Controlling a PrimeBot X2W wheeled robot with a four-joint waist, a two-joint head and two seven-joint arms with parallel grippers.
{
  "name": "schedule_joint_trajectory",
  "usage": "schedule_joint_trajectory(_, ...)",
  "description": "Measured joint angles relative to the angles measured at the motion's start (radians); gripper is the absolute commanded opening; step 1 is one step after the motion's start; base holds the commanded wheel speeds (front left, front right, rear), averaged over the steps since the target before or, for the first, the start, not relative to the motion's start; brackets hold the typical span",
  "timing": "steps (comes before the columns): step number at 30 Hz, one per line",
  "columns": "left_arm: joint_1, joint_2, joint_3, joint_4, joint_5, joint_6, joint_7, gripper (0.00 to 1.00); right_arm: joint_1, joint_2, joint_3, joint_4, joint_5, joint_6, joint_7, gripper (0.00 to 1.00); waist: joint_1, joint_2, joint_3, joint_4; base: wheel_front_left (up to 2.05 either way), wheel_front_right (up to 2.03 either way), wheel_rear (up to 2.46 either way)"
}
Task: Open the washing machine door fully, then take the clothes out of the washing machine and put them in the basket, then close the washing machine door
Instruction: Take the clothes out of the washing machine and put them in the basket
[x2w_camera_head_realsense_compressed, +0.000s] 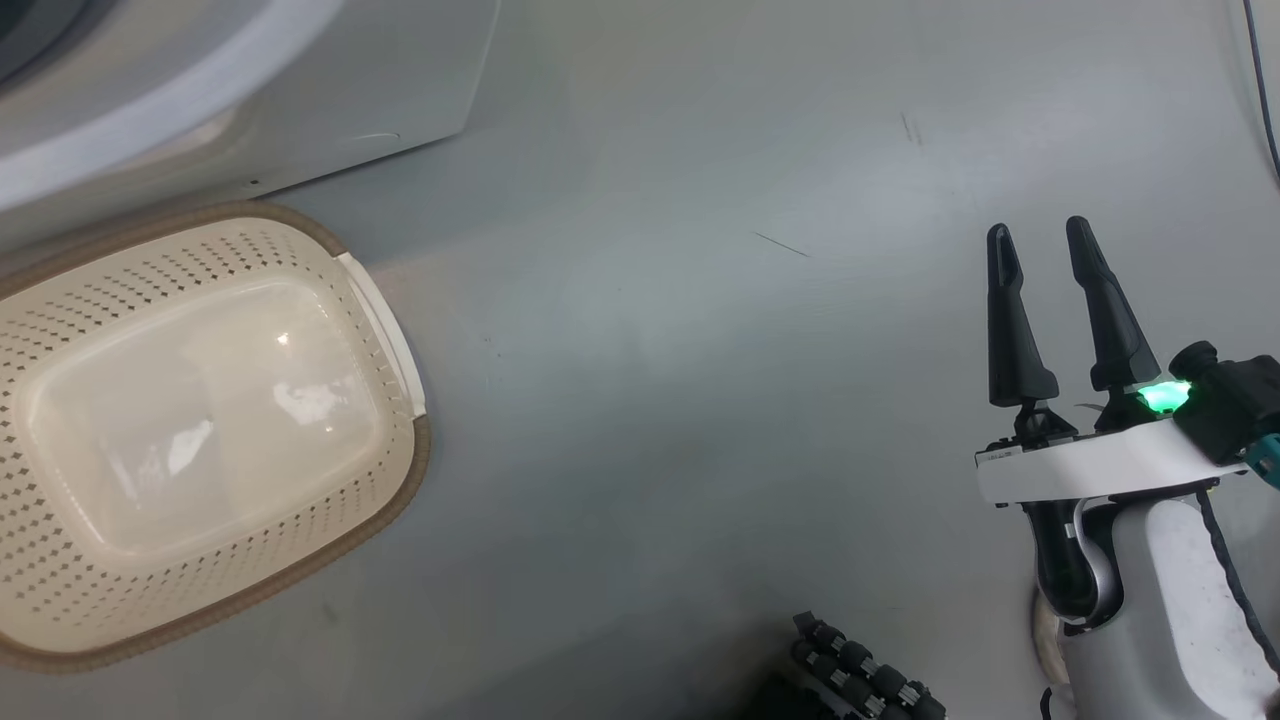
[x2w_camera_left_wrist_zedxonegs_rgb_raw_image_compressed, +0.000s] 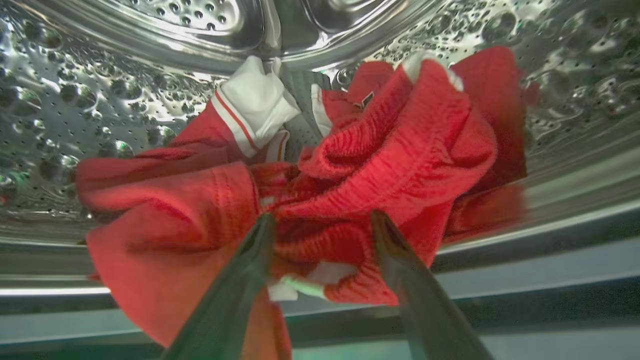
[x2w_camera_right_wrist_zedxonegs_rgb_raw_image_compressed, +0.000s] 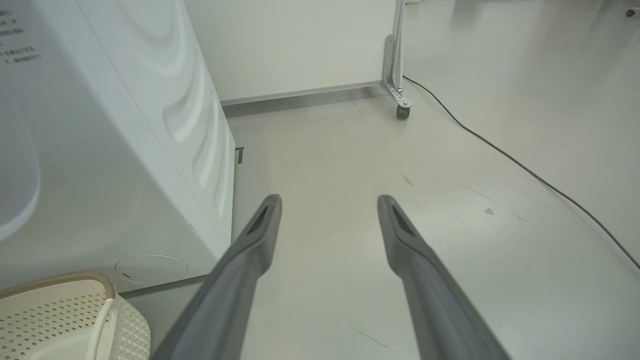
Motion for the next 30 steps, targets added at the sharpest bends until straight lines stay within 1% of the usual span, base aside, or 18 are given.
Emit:
schedule_joint_trajectory(5, -0.005, 0.001, 0.010, 0.015, 0.009, 0.000, 0.003, 1.00, -0.011, 0.000, 0.002, 0.007, 0.006, 0.000, 0.000, 1.00, 0.0000, 0.0000, 0.020, -0.001, 0.00, 0.00, 0.00)
schedule_joint_trajectory(6, -0.005, 0.001, 0.013, 0.017, 0.010, 0.000, 0.003, 0.93, -0.016, 0.000, 0.007, 0.010, 0.006, 0.000, 0.000, 1.00, 0.0001, 0.0000, 0.022, -0.001, 0.00, 0.00, 0.00)
schedule_joint_trajectory(7, -0.006, 0.002, 0.015, 0.017, 0.015, 0.001, 0.002, 0.62, -0.021, 0.001, 0.010, 0.010, 0.006, 0.000, 0.000, 1.00, 0.0000, 0.0000, 0.024, 0.000, 0.00, 0.00, 0.00)
schedule_joint_trajectory(8, -0.007, 0.002, 0.018, 0.017, 0.019, 0.002, 0.002, 0.35, -0.025, 0.001, 0.013, 0.010, 0.007, 0.000, 0.000, 1.00, 0.0000, 0.0000, 0.025, 0.000, 0.00, 0.00, 0.00)
schedule_joint_trajectory(9, -0.009, 0.002, 0.022, 0.020, 0.019, 0.002, 0.003, 0.20, -0.027, 0.001, 0.015, 0.010, 0.008, 0.000, 0.000, 1.00, 0.0000, 0.0000, 0.026, 0.000, 0.00, 0.00, 0.00)
schedule_joint_trajectory(10, -0.010, 0.003, 0.022, 0.024, 0.019, 0.002, 0.003, 0.01, -0.029, 0.001, 0.015, 0.010, 0.010, 0.000, 0.000, 1.00, 0.0000, 0.0000, 0.027, 0.000, 0.00, 0.00, 0.00)
schedule_joint_trajectory(11, -0.010, 0.003, 0.025, 0.025, 0.019, 0.002, 0.002, 0.00, -0.031, 0.001, 0.016, 0.010, 0.015, 0.000, 0.000, 1.00, 0.0000, 0.0000, 0.028, 0.001, 0.00, 0.00, 0.00)
schedule_joint_trajectory(20, -0.010, 0.004, 0.040, 0.030, 0.029, 0.005, -0.012, 0.00, -0.043, 0.001, 0.020, 0.014, 0.027, 0.000, 0.000, 1.00, 0.0000, 0.0000, 0.034, 0.006, 0.00, 0.00, 0.00)
schedule_joint_trajectory(25, -0.008, -0.010, 0.040, 0.020, 0.029, 0.005, -0.063, 0.00, -0.056, 0.001, 0.007, 0.016, 0.027, 0.000, 0.000, 1.00, 0.0000, 0.0000, 0.026, 0.016, 0.00, 0.00, 0.00)
schedule_joint_trajectory(30, -0.002, -0.023, 0.018, -0.001, 0.029, 0.005, -0.112, 0.00, -0.056, 0.001, -0.007, 0.016, 0.027, 0.000, 0.000, 1.00, 0.0000, 0.0000, 0.019, 0.037, 0.00, 0.00, 0.00)
